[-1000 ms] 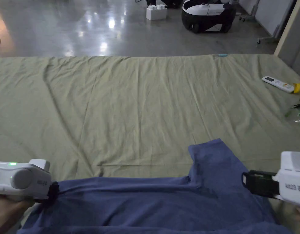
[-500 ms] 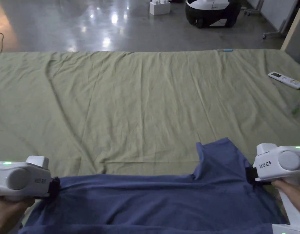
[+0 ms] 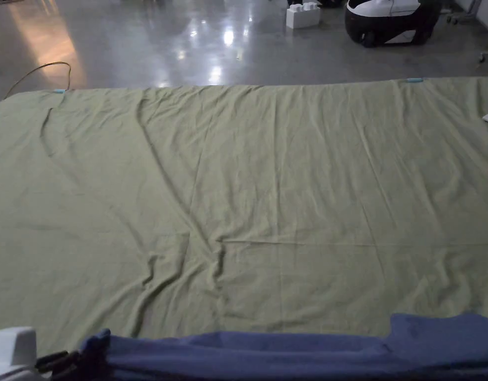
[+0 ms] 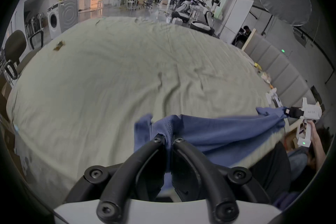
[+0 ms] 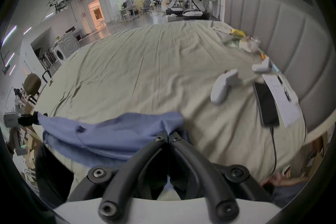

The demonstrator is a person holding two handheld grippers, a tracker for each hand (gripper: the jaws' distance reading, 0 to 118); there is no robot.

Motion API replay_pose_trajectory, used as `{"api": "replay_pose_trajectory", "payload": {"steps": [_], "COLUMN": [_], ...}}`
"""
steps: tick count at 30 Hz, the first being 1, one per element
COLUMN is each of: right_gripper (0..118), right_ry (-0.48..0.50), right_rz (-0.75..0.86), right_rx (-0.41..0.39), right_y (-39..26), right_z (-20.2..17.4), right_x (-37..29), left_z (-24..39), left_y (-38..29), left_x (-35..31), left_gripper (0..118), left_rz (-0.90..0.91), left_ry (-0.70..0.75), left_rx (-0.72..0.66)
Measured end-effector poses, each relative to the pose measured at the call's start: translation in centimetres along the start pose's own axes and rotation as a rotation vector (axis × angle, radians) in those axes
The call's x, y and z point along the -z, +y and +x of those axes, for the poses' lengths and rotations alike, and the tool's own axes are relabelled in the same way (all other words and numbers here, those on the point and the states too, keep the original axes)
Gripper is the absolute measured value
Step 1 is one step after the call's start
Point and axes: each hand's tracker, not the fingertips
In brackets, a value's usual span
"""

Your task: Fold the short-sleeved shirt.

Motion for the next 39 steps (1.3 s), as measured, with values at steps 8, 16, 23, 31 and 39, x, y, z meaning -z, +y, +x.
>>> {"api": "replay_pose_trajectory", "payload": {"steps": [8, 16, 23, 31, 39], "right_gripper": [58, 74, 76, 76, 5], "right_ry": [-0.066, -0.127, 0.0, 0.079, 0.019], "right_rz": [-0.04, 0.133, 0.478, 0.646, 0.681], "right_rx": [-0.002, 0.029, -0.014, -0.119, -0.209], "right_y": [-4.3, -4.6, -2.5, -1.3, -1.5], "right_z": [-1.0, -1.3, -7.7, -12.7, -14.2], "right_x": [2.6, -1.7, -7.5, -10.4, -10.5], "left_z": [-1.2, -0.8, 6.5, 14.2, 15.0], "left_y": [-4.2, -1.0, 0.9, 0.4, 1.5], "left_x": [3.6, -2.6, -10.0, -12.2, -12.0], "left_gripper": [60, 93, 93, 87, 4], "left_rz": [-0.049, 0.246, 0.602, 0.771, 0.74], "left_ry": [0.058, 0.161, 0.114, 0.206, 0.092], "left_rx": [-0.005, 0.01, 0.151, 0.407, 0.309]}}
